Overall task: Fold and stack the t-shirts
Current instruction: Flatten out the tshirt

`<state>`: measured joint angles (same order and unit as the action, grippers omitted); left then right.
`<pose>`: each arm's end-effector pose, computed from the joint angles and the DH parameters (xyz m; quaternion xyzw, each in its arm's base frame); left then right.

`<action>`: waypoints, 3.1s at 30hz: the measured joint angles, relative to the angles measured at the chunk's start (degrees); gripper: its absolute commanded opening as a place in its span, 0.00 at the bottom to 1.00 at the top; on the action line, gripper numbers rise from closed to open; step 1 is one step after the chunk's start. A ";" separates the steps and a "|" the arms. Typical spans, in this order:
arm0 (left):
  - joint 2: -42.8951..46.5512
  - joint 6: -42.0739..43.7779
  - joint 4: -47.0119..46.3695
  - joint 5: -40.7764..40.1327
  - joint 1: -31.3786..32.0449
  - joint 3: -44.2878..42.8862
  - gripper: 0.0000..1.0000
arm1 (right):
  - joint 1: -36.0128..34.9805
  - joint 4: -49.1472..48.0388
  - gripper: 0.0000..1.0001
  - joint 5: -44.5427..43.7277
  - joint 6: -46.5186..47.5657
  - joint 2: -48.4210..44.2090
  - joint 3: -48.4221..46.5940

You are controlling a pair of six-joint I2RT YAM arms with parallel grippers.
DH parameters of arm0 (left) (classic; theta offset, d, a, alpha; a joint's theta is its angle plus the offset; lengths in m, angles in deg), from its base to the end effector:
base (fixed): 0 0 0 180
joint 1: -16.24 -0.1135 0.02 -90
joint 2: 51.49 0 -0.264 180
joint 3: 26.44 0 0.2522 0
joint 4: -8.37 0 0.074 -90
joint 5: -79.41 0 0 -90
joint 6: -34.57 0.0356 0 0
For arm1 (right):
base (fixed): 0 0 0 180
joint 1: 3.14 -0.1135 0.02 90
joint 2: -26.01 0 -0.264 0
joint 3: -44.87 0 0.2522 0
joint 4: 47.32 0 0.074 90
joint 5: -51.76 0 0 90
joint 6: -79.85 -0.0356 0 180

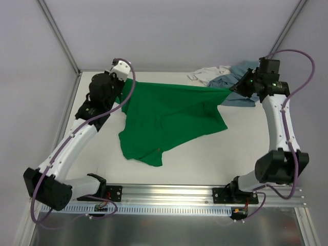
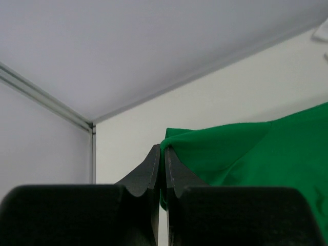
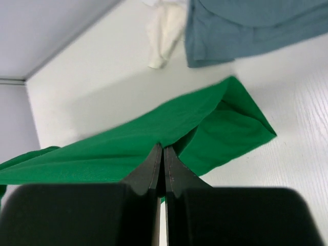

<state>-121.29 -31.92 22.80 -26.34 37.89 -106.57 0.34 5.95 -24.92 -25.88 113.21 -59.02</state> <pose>0.2684 -0.0961 0.3987 0.1922 0.7053 0.1112 0.6732 0.3358 -0.0122 0.3849 0.0966 0.8835 0.1506 0.4328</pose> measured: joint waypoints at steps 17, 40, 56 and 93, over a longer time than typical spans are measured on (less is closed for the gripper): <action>15.19 -7.06 20.11 10.58 0.00 -31.34 0.00 | -1.29 12.44 0.01 -0.13 5.42 -20.24 -32.70; 19.96 -10.75 39.30 15.82 0.02 -51.56 0.00 | -1.46 22.38 0.01 -2.56 6.23 -33.97 -35.15; 12.46 -7.43 21.68 11.52 0.00 -15.34 0.00 | -1.46 12.13 0.01 -7.98 6.32 -17.77 -8.28; -27.80 -9.03 -30.60 -12.02 -0.02 8.22 0.06 | -8.61 -19.63 0.02 -5.70 6.43 32.85 -13.88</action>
<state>-149.09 -40.95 -7.80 -38.36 37.87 -98.35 -8.27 -13.68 -30.63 -19.45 146.06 -72.90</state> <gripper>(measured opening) 0.021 0.023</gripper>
